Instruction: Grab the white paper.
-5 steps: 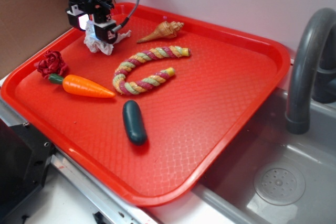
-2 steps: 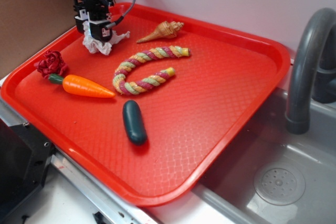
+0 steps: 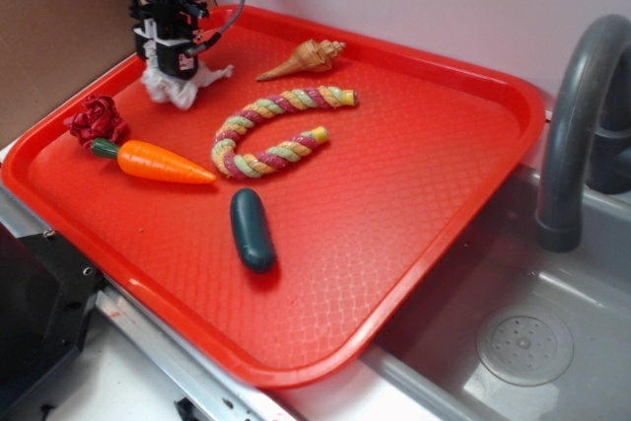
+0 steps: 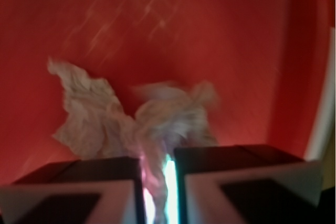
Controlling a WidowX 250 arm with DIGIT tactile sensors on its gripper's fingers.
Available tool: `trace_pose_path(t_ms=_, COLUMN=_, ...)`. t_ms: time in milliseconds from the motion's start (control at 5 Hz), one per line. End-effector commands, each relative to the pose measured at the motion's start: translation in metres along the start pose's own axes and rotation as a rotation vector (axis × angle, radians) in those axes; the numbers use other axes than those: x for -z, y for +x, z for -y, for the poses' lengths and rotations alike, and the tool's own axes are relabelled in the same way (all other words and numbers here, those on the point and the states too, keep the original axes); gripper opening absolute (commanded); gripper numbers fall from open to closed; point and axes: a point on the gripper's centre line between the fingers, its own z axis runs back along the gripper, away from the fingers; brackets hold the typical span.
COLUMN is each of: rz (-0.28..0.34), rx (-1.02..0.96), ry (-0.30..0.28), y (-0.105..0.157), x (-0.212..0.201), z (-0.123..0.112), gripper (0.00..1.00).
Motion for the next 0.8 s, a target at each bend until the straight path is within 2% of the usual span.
trace_pose_path(t_ms=0, rz=0.214, rx=0.011, ry=0.128, y=-0.065, x=-0.097, z=0.037, gripper=0.00)
trace_pose_path(t_ms=200, rz=0.224, rx=0.145, ry=0.087, y=-0.092, x=-0.124, z=0.065, gripper=0.00)
trace_pose_path(t_ms=400, rz=0.308, rx=0.166, ry=0.039, y=-0.112, x=-0.146, z=0.073, gripper=0.00)
trace_pose_path(t_ms=600, rz=0.318, rx=0.219, ry=0.008, y=-0.114, x=-0.149, z=0.070, gripper=0.00)
